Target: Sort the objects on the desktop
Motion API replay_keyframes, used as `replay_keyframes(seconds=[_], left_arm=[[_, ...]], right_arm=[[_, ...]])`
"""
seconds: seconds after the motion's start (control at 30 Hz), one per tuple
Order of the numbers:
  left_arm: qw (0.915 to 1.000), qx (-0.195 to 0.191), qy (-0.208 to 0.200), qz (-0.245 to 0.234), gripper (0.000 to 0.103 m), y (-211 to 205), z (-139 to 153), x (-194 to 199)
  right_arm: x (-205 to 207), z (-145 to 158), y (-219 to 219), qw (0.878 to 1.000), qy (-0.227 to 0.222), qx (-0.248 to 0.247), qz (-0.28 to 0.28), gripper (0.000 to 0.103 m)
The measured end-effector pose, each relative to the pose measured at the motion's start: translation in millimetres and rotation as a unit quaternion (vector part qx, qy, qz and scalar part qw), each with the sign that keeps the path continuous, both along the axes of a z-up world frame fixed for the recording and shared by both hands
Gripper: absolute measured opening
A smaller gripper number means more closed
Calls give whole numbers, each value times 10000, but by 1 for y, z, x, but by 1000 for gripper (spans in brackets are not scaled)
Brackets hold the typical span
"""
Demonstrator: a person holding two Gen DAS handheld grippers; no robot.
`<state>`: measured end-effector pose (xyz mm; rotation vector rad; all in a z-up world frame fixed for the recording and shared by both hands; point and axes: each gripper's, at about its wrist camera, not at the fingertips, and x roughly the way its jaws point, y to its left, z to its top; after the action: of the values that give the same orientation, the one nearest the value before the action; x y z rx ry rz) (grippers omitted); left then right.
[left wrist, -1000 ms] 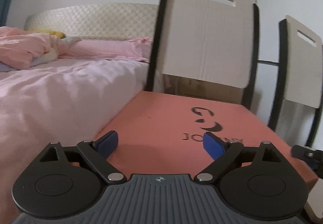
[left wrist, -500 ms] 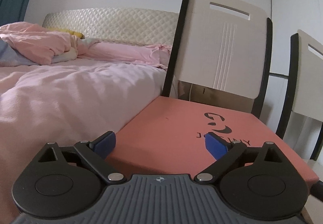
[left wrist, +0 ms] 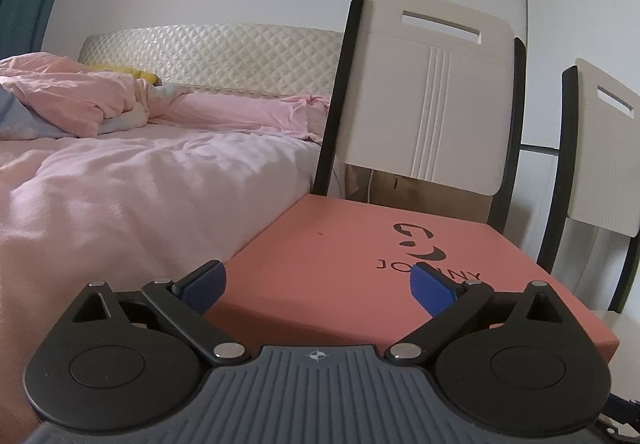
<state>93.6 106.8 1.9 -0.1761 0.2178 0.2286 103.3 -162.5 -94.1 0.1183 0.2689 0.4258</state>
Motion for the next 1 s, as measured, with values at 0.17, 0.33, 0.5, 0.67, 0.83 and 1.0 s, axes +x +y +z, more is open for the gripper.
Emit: replay_keyframes(seconds=[0.17, 0.33, 0.5, 0.67, 0.83, 1.0], left_arm=[[10000, 20, 9, 14, 100, -1, 0, -1], [10000, 53, 24, 22, 100, -1, -1, 0], [10000, 72, 35, 24, 100, -2, -1, 1], [10000, 82, 33, 13, 100, -1, -1, 0], [10000, 70, 31, 5, 100, -1, -1, -1], [10000, 69, 36, 0, 100, -1, -1, -1]], right_arm=[[-3, -2, 0, 9999, 11, -112, -47, 29], [-3, -5, -1, 9998, 33, -136, -124, 29], [0, -7, 2, 9998, 74, -130, -97, 31], [2, -6, 6, 9998, -61, -94, -145, 31], [6, -7, 12, 9998, -96, -24, -192, 39], [7, -7, 16, 9996, -190, 7, -230, 53]])
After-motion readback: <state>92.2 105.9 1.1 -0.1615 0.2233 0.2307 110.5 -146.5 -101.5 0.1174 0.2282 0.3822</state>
